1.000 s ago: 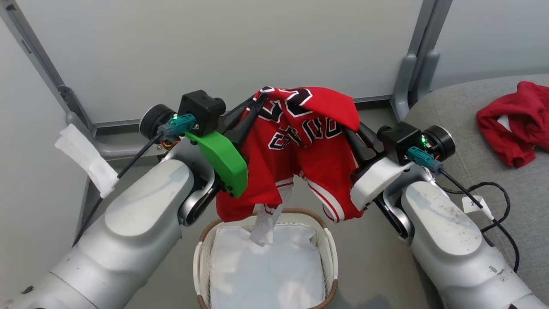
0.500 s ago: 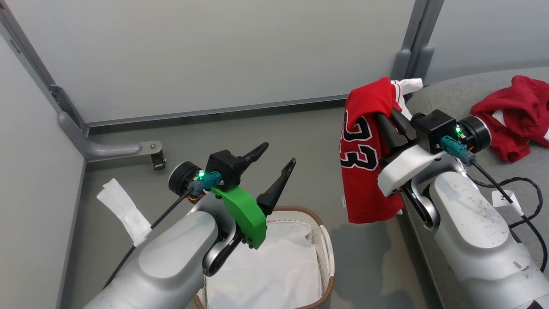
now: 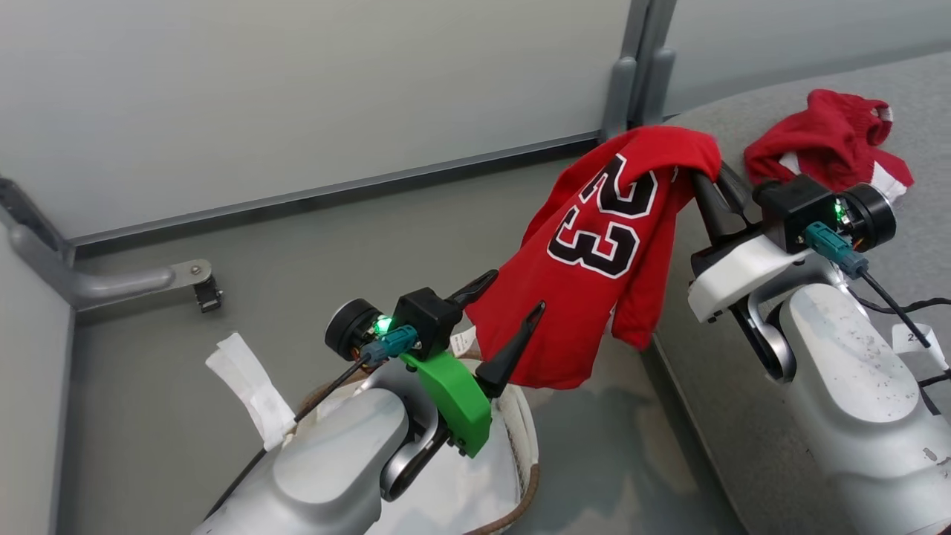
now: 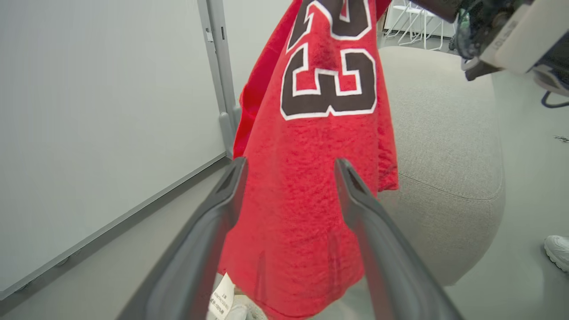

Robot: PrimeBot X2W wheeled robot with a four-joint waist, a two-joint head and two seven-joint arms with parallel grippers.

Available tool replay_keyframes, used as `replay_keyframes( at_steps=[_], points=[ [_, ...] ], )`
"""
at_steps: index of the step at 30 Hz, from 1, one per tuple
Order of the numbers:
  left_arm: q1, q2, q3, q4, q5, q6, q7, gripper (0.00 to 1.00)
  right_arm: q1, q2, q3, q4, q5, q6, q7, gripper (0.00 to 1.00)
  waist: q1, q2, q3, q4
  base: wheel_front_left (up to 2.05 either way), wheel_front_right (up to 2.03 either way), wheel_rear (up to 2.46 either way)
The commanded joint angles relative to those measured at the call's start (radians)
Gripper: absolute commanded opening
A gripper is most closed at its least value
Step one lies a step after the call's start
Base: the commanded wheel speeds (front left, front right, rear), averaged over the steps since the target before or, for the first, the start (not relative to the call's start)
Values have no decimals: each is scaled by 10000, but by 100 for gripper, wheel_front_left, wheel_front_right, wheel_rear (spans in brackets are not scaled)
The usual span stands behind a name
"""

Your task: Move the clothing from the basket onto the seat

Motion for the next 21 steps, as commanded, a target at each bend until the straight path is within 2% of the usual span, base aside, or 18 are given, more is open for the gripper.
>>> replay_keyframes(
  at_steps=[1, 13, 21],
  points=[
    [77, -24, 80, -53, 104, 29, -63, 100, -6, -36, -26, -113, -76, -11, -21, 0, 0, -1, 312, -743, 0, 0, 0],
    [-161, -71, 183, -245, 450, 11, -78, 100, 252, -19, -513, -628, -196, -11, -21, 0, 0, -1, 1010, -2581, 0, 0, 0],
    [-315, -89, 227, -219, 724, 8, -83, 100, 459, 35, -885, -835, -274, -11, -21, 0, 0, -1, 1322, -3085, 0, 0, 0]
  ],
)
